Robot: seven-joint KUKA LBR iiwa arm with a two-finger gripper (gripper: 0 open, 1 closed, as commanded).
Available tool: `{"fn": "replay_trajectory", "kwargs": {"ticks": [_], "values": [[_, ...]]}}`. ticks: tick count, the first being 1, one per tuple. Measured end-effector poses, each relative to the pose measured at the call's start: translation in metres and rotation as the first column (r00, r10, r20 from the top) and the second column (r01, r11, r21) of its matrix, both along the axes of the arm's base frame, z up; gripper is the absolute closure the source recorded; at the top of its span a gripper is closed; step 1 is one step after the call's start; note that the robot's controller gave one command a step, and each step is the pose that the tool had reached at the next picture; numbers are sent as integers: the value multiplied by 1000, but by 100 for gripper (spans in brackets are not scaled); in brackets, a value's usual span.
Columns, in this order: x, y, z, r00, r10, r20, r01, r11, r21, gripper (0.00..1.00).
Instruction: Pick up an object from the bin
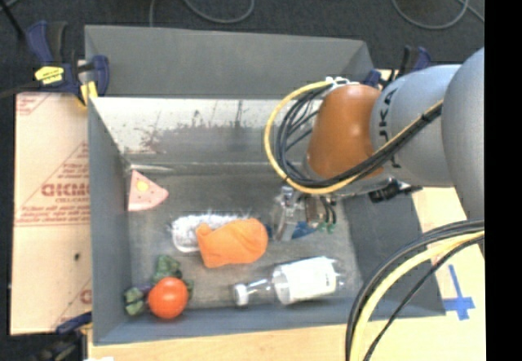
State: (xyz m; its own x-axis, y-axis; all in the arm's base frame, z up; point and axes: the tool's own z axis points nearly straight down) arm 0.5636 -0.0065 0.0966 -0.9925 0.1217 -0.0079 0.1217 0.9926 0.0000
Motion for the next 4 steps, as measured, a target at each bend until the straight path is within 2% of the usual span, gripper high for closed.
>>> {"fn": "replay_trajectory", "kwargs": {"ticks": [1,2,3,4], "values": [[6,-3,42,1000,21,-5,-21,1000,-1,100],[11,-3,115,1000,27,6,-27,1000,-1,0],[11,-3,107,1000,28,2,-28,1000,-1,0],[-5,7,72,999,36,14,-36,999,-3,0]]}}
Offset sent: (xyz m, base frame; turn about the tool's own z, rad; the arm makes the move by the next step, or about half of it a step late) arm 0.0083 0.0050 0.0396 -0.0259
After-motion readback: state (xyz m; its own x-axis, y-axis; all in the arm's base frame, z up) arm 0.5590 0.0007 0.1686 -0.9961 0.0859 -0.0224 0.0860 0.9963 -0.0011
